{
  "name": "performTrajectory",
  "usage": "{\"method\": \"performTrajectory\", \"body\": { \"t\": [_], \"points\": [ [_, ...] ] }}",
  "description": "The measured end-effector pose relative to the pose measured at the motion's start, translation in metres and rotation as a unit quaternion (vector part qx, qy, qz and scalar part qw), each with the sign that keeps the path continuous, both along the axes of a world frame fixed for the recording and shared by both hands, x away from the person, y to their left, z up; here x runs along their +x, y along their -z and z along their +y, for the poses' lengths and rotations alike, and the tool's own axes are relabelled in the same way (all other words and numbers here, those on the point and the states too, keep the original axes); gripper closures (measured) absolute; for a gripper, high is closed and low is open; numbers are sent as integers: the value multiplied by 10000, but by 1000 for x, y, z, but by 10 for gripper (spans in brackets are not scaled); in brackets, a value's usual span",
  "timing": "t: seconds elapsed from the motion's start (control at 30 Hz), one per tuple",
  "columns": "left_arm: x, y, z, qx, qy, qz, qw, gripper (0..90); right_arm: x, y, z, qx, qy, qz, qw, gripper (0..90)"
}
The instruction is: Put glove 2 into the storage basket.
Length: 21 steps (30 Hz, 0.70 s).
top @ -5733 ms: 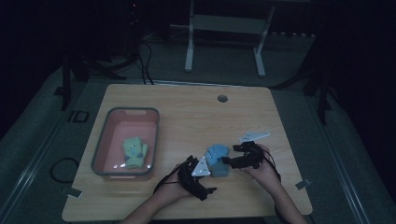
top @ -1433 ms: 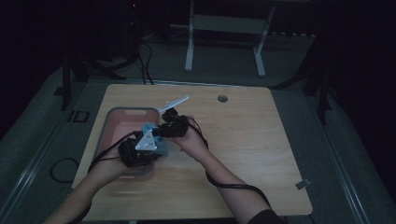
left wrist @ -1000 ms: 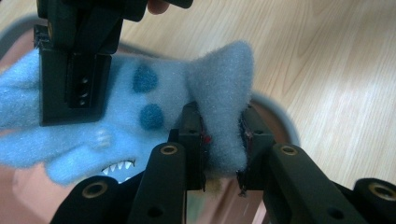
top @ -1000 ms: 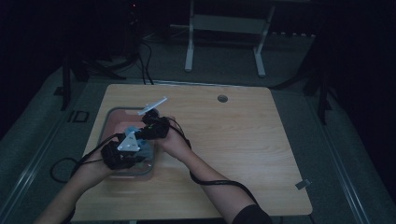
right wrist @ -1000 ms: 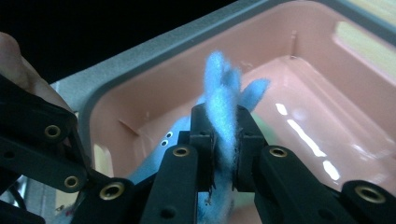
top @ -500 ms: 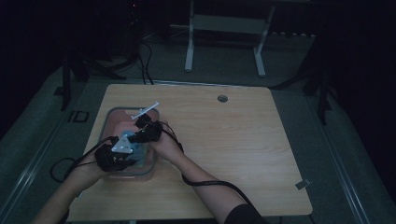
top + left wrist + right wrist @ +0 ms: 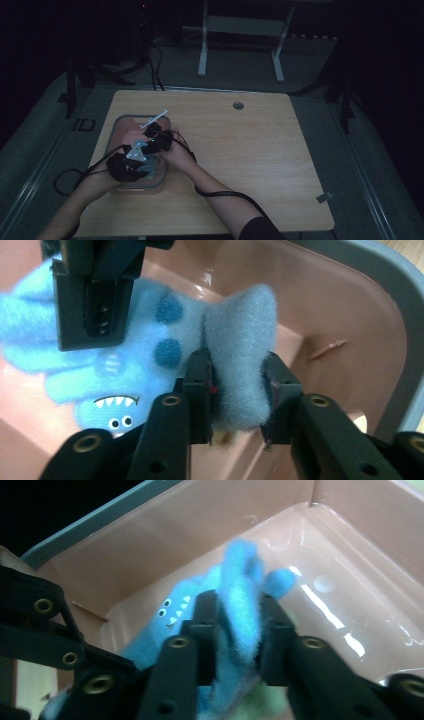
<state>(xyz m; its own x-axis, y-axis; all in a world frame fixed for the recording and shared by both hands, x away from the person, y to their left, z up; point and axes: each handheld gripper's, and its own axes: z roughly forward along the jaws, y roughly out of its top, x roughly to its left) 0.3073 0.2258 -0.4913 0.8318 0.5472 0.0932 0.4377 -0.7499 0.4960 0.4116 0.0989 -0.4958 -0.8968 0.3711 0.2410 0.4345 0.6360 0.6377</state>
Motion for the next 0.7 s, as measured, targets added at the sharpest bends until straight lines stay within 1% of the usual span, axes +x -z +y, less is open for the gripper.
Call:
{"method": "performTrajectory", "body": {
  "t": [0.03,0.1,0.23,0.3,0.37,0.47,0.53,0.6,0.63,0.67,0.7],
  "points": [
    [0,0,0,-8,-36,16,10000,662,1,0,0,-6,-2,-1,10000,685],
    [0,1,0,-23,-72,20,10000,628,1,0,-1,0,0,-13,10000,616],
    [-3,0,1,-26,-156,-44,9999,544,2,-2,-2,-10,17,-67,10000,539],
    [-4,-1,1,11,-246,-114,9996,466,2,-4,-4,25,63,-104,9999,475],
    [-4,-4,3,-35,-340,-131,9993,383,2,-8,-6,75,110,-155,9998,466],
    [-3,-9,8,-234,-508,-158,9983,280,3,-17,-10,111,178,-260,9994,417],
    [-3,-14,9,-402,-597,-174,9973,211,3,-22,-14,191,191,-284,9992,357],
    [-4,-19,9,-455,-618,-272,9967,157,3,-28,-18,225,165,-323,9991,274],
    [-5,-21,8,-473,-655,-340,9962,147,3,-30,-19,250,123,-326,9991,239],
    [-5,-24,8,-548,-704,-386,9953,146,3,-32,-22,277,98,-313,9991,210],
    [-5,-26,7,-639,-754,-402,9943,137,3,-34,-24,302,109,-308,9990,205]
  ]
}}
